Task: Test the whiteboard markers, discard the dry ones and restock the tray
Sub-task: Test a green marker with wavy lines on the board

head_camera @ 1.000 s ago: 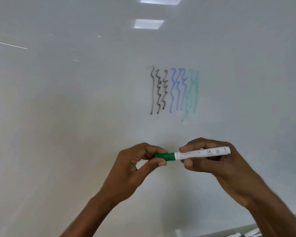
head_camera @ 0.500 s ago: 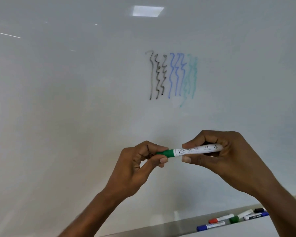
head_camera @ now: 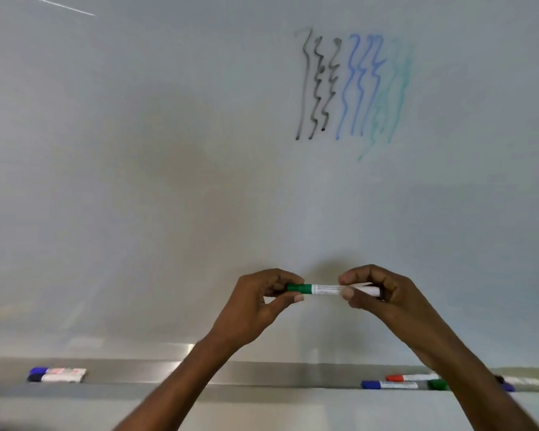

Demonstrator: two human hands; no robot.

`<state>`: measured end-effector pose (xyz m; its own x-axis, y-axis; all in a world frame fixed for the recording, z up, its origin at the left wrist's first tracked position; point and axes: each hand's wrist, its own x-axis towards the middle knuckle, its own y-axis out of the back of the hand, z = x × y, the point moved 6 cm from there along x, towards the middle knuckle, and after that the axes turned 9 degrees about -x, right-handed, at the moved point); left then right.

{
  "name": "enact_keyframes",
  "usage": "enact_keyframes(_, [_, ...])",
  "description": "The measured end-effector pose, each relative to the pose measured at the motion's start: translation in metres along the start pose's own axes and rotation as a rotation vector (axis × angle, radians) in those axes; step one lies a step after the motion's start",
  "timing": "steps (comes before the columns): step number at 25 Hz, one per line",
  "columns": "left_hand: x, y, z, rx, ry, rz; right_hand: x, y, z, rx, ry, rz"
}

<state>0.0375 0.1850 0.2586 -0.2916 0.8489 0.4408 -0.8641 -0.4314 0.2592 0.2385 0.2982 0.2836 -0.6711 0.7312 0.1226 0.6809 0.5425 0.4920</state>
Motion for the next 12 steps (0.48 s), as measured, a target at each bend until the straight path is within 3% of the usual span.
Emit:
enact_keyframes(8, [-0.092,-0.021,-0.119,0.011,0.375,0.078,-0.011,-0.079,0.134,0.125,-0.263,-0.085])
enact_keyframes(12, [-0.148,-0.012,-0.161,0.037,0.547,0.156,-0.021,-0.143,0.181,0.038,-0.331,-0.192])
